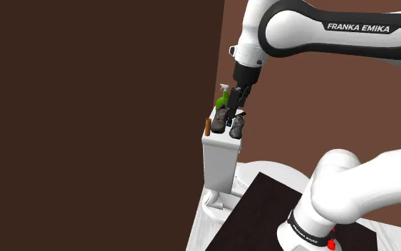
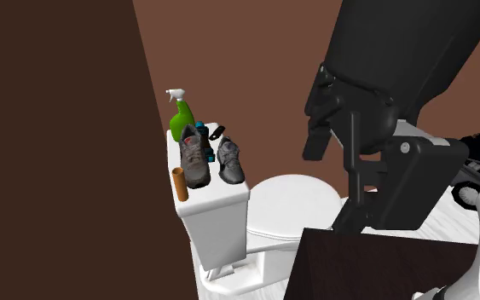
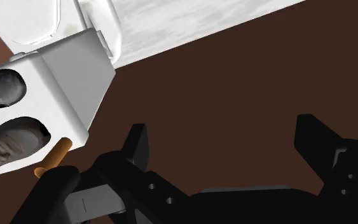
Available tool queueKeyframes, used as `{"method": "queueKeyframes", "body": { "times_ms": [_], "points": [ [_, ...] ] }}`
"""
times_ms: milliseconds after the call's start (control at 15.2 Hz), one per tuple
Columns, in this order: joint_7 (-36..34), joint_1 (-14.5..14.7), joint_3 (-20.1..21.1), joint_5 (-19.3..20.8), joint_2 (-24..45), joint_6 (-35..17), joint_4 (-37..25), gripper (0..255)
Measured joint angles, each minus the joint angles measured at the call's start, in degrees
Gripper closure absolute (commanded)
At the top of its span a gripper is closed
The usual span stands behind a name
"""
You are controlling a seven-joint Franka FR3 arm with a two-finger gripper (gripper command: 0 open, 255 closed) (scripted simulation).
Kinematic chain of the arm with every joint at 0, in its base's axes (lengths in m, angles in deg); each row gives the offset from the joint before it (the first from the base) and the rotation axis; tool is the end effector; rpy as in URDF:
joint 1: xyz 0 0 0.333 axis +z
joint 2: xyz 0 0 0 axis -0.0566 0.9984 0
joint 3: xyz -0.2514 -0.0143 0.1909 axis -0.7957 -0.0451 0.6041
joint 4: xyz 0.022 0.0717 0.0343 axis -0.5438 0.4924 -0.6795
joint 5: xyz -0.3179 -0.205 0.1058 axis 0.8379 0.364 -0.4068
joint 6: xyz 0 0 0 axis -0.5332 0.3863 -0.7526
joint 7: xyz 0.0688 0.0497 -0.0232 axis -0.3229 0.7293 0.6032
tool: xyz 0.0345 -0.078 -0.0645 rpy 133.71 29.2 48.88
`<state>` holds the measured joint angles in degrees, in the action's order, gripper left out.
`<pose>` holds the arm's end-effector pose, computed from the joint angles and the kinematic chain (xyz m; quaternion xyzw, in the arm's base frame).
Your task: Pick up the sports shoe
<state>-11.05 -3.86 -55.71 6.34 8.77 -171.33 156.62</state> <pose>0.3214 0.0186 0.5954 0.9961 0.0761 0.0431 0.0098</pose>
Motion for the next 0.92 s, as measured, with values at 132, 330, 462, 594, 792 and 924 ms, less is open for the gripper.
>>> {"method": "queueKeyframes", "body": {
  "times_ms": [132,330,462,594,792,924],
  "points": [
    [-0.46,-0.33,-0.01,0.08,0.42,-0.85,0.26,0],
    [-2.65,-2.19,-0.38,0.67,2.96,-6.40,2.28,0],
    [-4.13,-3.73,-0.91,1.26,4.99,-10.23,3.25,0],
    [-5.96,-5.19,-1.22,1.75,7.05,-14.52,4.66,0],
    [-8.52,-7.49,-1.95,2.60,11.35,-20.25,4.80,0],
    [-10.20,-9.01,-2.51,3.16,13.73,-24.14,5.46,0]
  ]
}}
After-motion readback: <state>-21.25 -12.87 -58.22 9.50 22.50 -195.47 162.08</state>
